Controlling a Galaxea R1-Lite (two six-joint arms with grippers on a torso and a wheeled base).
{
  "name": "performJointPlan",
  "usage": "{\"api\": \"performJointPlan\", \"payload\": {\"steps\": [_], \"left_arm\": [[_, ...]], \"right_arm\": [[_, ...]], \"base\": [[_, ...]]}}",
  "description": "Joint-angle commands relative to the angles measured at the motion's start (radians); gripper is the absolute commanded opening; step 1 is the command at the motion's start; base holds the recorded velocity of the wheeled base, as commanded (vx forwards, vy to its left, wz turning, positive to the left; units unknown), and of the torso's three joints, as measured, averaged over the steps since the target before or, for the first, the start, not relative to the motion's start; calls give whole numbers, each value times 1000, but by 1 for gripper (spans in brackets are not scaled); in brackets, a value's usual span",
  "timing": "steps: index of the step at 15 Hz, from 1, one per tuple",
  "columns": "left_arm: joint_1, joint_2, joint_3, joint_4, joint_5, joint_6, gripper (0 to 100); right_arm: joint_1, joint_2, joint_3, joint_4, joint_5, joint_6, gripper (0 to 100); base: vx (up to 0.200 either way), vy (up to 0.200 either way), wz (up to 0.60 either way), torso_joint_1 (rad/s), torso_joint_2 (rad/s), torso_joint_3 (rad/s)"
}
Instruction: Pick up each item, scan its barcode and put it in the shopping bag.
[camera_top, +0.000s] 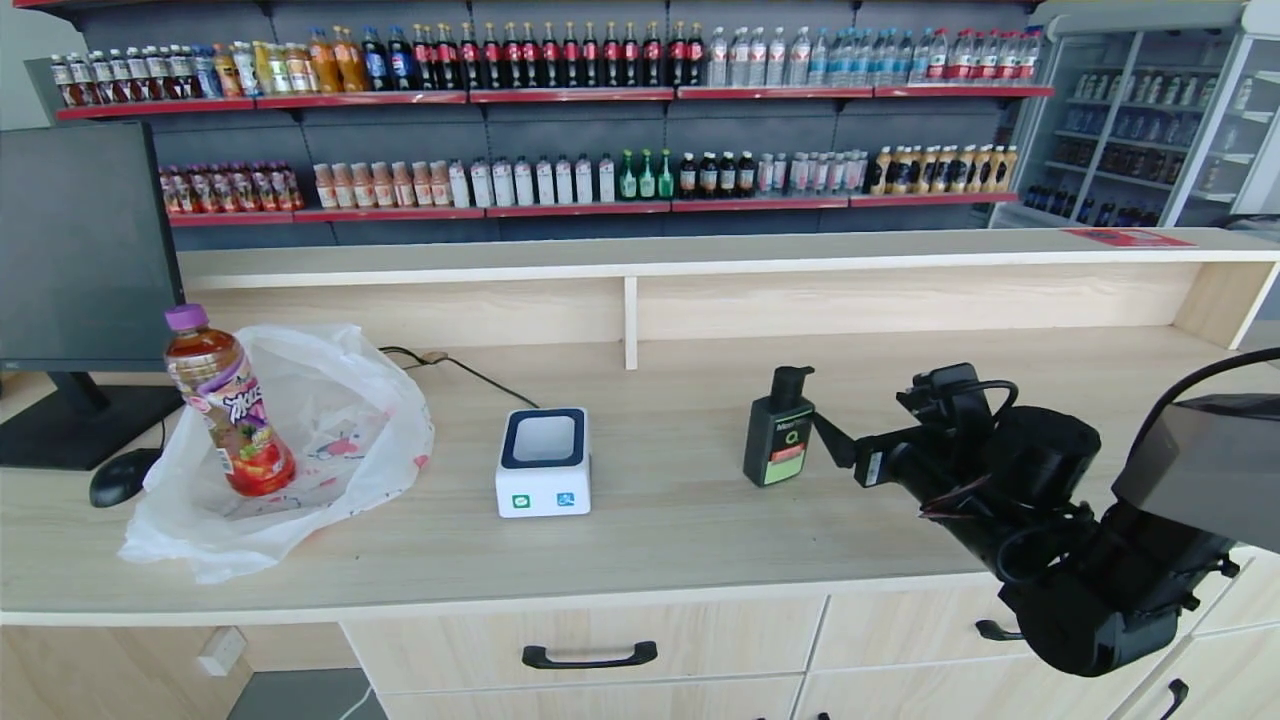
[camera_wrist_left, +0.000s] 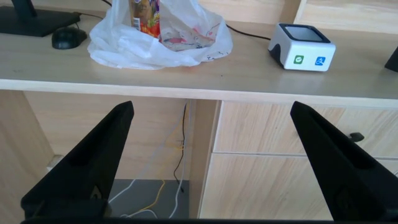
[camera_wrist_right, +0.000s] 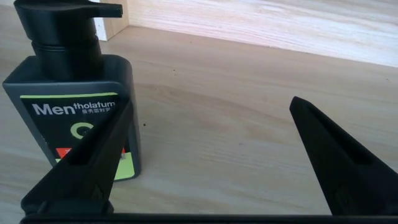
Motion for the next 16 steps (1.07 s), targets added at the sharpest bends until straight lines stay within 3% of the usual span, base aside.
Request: {"api": "performJointPlan", "payload": {"steps": [1,16], "left_arm": [[0,0,0,0,0,0,100],[0,0,0,0,0,3,100]], "right_arm": [[0,25,-16,-1,4,-5,100],[-8,100,-97,-1,55,-27,100]], "base": [[0,0,0,0,0,0],[0,0,0,0,0,0]]}}
